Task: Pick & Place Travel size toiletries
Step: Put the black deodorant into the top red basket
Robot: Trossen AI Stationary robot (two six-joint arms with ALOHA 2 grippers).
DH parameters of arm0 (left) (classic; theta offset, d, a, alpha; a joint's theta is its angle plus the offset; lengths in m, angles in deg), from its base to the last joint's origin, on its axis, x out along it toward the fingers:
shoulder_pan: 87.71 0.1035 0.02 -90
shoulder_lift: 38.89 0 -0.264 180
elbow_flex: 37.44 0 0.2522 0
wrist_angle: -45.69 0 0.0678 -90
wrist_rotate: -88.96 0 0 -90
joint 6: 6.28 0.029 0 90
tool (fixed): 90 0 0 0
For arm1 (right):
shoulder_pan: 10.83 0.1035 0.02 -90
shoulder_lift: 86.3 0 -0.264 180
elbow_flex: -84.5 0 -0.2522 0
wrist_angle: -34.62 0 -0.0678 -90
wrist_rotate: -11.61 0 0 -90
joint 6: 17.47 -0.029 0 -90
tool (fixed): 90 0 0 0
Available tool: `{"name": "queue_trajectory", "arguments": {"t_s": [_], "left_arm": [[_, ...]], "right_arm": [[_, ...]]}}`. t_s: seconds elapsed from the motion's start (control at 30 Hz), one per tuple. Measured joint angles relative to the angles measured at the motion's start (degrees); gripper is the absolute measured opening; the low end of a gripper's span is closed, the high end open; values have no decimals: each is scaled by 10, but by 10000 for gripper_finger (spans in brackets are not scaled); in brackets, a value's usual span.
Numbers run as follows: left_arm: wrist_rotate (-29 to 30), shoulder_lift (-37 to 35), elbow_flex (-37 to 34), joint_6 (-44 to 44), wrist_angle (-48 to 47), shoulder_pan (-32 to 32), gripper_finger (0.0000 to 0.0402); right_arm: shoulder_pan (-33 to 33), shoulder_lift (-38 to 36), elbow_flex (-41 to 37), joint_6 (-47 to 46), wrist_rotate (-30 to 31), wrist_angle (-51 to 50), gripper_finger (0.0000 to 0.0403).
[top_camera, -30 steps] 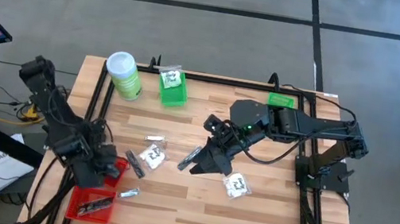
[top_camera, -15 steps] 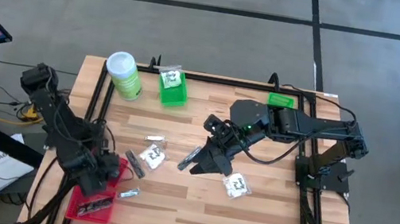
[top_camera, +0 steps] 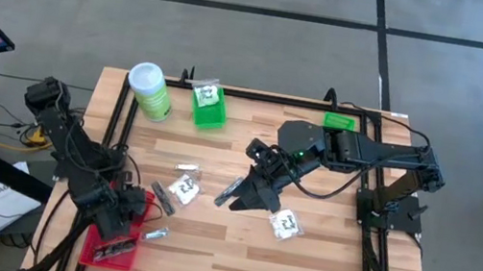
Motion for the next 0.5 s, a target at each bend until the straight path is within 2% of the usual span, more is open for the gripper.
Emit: {"name": "queue_trajectory", "arguments": {"t_s": [0.23, 0.5], "left_arm": [[-15, -2, -46, -14, 64, 0, 201], [-24, -15, -51, -18, 61, 0, 211]], "right_arm": [[0, 0, 0, -30, 0, 2, 292], [0, 0, 0, -27, 0, 4, 292]]}}
